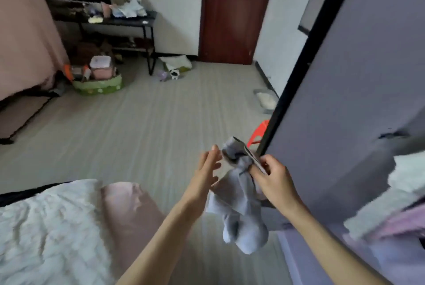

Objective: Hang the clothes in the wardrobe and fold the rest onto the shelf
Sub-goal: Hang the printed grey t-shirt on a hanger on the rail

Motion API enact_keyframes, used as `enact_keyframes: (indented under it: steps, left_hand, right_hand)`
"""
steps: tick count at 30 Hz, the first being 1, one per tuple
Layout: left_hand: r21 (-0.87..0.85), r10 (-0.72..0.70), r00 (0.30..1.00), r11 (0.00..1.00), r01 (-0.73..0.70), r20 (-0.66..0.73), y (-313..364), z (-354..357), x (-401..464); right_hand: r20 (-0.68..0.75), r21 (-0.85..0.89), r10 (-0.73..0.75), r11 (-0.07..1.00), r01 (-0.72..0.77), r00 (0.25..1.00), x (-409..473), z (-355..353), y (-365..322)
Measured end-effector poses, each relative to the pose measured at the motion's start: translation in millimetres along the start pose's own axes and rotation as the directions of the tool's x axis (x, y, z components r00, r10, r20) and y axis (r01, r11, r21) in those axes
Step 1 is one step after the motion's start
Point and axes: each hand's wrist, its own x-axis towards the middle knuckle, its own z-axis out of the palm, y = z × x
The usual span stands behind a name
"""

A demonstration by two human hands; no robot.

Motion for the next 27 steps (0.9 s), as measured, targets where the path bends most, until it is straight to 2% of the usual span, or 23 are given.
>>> enact_keyframes:
  steps: [2, 4, 5, 7, 8, 10, 14, 16, 18, 20, 22, 24, 25, 26, 27]
  left_hand:
    - [0.010, 0.052, 0.983, 0.998, -0.054, 0.175, -2.0, 45.4, 1.9]
    - [0.051, 0.077, 0.946, 0.994, -0.098, 0.315, -9.9, 87.7, 3.7]
    - [0.088, 0.084, 0.938, 0.989, -0.120, 0.335, -15.6, 113.3, 3.9]
    - [0.141, 0.100, 0.964, 0.980, -0.137, 0.246, -22.9, 144.2, 9.8]
    - [0.135, 0.089, 0.971, 0.983, -0.122, 0.224, -24.7, 154.0, 12.9]
    - [0.121, 0.038, 0.955, 0.990, -0.077, 0.295, -27.0, 173.8, 24.6]
    - [0.267, -0.038, 0.834, 0.955, -0.132, 0.551, -29.2, 221.8, 39.8]
    - [0.259, -0.039, 0.778, 0.952, -0.162, 0.628, -27.1, 245.2, 43.6]
    - [0.231, -0.044, 0.668, 0.953, -0.195, 0.743, -25.1, 264.7, 46.1]
    - [0.239, -0.082, 0.469, 0.928, -0.286, 0.879, -23.8, 285.1, 44.3]
    - [0.257, -0.171, 0.240, 0.882, -0.394, 0.956, -26.1, 305.4, 38.1]
    - [0.276, -0.325, -0.008, 0.814, -0.512, 0.946, -30.0, 326.8, 34.3]
    - [0.281, -0.407, -0.104, 0.774, -0.568, 0.908, -31.9, 335.4, 34.9]
    - [0.295, -0.472, -0.156, 0.741, -0.603, 0.868, -34.2, 342.4, 37.9]
    - [0.322, -0.518, -0.170, 0.721, -0.614, 0.838, -37.5, 348.7, 42.1]
  right_hand:
    - [-0.085, -0.004, 0.071, 0.997, -0.072, 0.994, -5.4, -46.6, 14.5]
    - [-0.015, 0.003, 0.106, 0.994, -0.106, 0.994, -15.7, -83.0, 24.3]
    - [0.030, -0.002, 0.112, 0.994, -0.112, 0.993, -23.9, -103.5, 30.5]
    - [0.079, -0.055, 0.110, 0.993, -0.106, 0.991, -34.8, -132.9, 39.3]
    - [0.056, -0.093, 0.117, 0.989, -0.112, 0.992, -39.8, -147.4, 44.0]
    - [-0.047, -0.159, 0.118, 0.980, -0.124, 0.992, -47.6, -179.4, 55.6]
    - [-0.203, -0.303, 0.195, 0.920, -0.251, 0.960, -67.0, -240.4, 86.2]
    - [-0.335, -0.400, 0.200, 0.855, -0.331, 0.921, -77.1, -263.9, 101.7]
    - [-0.490, -0.522, 0.135, 0.746, -0.414, 0.861, -88.4, -280.7, 113.3]
    - [-0.603, -0.507, 0.157, 0.682, -0.527, 0.782, -95.4, -293.4, 120.3]
    - [-0.641, -0.325, 0.299, 0.728, -0.603, 0.707, -98.3, -302.1, 125.6]
    - [-0.614, -0.012, 0.453, 0.814, -0.581, 0.647, -97.1, -312.5, 127.6]
    - [-0.587, 0.163, 0.522, 0.825, -0.541, 0.619, -97.5, -316.3, 126.8]
    - [-0.567, 0.298, 0.571, 0.814, -0.498, 0.594, -98.3, -318.7, 124.5]
    - [-0.570, 0.380, 0.601, 0.797, -0.469, 0.560, -101.0, -320.5, 122.4]
